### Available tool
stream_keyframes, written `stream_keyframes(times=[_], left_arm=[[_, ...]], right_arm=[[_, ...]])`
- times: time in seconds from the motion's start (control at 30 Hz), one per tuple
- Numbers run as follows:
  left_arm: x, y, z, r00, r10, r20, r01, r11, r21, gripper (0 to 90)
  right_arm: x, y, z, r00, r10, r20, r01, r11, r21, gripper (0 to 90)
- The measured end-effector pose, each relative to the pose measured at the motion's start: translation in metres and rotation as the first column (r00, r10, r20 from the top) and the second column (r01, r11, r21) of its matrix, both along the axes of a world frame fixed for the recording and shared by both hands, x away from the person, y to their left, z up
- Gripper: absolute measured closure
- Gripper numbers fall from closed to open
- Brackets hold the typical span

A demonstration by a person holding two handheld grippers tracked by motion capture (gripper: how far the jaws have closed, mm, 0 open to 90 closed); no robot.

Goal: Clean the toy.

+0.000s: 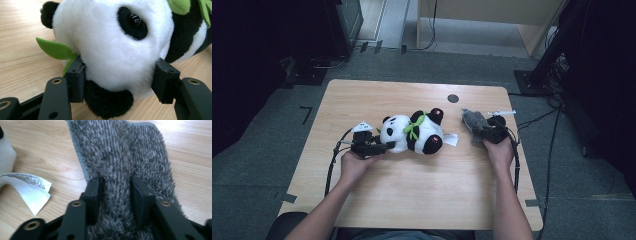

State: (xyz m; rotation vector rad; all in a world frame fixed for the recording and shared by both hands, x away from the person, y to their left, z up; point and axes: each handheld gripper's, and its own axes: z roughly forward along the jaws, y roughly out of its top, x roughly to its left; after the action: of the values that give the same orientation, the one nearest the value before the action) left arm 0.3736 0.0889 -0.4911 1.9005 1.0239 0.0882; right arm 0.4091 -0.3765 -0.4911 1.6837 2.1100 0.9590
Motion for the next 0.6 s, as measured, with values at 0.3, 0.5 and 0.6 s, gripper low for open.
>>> stream_keyframes(times=[0.3, 0.5, 0.6], left_arm=[[0.000, 0.000, 0.001, 1.0000, -0.001, -0.003, 0.001, 1.0000, 0.002, 38.6], [0.001, 0.000, 0.001, 1.0000, -0.001, -0.006, 0.001, 1.0000, 0.004, 38.5], [0.001, 0.000, 0.002, 1.0000, -0.004, -0.009, 0.004, 1.0000, 0.007, 38.4]], right_arm=[[-0.012, 0.003, 0.021, 0.9963, 0.028, 0.081, -0.032, 0.998, 0.046, 37.3], [-0.026, 0.012, 0.035, 0.9891, 0.091, 0.116, -0.101, 0.991, 0.084, 32.4], [-0.031, 0.018, 0.037, 0.9861, 0.118, 0.117, -0.130, 0.987, 0.099, 29.0]])
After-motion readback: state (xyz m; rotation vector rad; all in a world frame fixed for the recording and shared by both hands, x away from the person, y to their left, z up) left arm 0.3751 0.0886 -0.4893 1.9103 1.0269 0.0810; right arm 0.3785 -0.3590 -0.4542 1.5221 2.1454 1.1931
